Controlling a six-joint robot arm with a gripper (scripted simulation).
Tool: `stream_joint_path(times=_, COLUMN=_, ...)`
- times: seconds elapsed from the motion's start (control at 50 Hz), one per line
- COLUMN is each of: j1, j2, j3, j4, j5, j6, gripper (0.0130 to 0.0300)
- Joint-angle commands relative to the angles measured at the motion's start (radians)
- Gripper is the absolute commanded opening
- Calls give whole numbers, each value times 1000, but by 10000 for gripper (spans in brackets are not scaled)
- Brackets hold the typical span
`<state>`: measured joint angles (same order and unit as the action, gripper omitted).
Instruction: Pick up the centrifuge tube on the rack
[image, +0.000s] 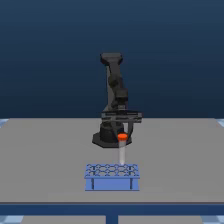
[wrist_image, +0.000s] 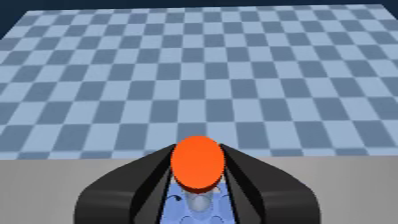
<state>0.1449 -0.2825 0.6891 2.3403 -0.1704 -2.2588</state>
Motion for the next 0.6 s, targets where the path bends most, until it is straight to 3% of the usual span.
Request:
stream_joint_path(times=0.02, j1=0, j2=-3, j3=-6, j4=36, j5=-11, j6=-53, gripper=130)
stream_joint_path(times=0.6, j1=0, j2=-13, j3=-23, j4=127, j5=-32, j6=-146, gripper=130)
